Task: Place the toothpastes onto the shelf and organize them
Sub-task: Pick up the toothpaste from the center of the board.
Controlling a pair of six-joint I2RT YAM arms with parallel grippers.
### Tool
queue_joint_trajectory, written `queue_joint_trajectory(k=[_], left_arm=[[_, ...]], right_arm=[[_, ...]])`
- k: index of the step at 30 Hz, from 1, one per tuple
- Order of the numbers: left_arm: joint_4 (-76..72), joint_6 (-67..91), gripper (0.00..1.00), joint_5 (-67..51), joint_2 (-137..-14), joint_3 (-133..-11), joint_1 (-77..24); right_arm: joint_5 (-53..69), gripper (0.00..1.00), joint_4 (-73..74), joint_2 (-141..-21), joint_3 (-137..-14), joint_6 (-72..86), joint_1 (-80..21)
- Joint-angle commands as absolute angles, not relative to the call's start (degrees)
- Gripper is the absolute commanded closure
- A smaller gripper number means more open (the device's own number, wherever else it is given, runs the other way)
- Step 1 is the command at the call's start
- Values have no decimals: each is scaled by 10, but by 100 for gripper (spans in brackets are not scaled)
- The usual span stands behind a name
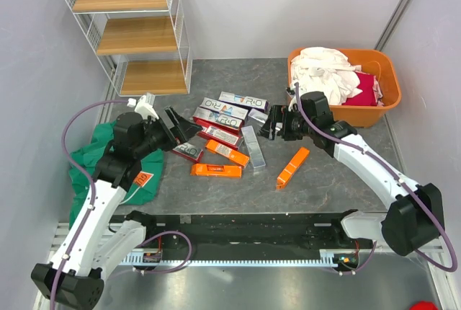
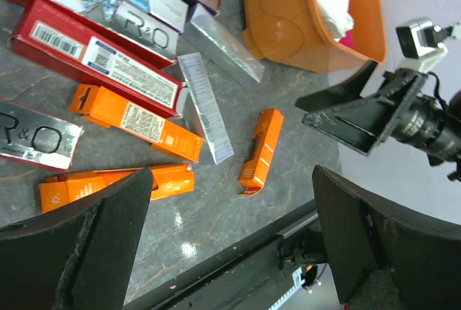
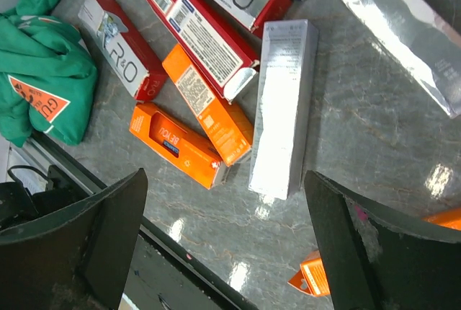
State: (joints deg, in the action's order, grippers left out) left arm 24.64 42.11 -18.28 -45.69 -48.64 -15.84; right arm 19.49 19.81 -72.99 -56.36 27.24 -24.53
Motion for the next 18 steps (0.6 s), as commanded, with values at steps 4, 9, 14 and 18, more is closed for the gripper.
queue_joint_trajectory(k=[4,9,14,18], left_arm=[[257,408,0,-138,-497,-490,-157],[281,425,0,-127,-536,-491,-157],[293,447,0,-139,-570,-492,-156],[291,396,0,-181,-602,-497,-156]], right_arm=[[179,2,200,-724,-544,255,-260],[142,2,217,-769,-554,244,-284],[81,2,223,-828,-576,243,-321],[41,2,224,-874,-609,241,-336]])
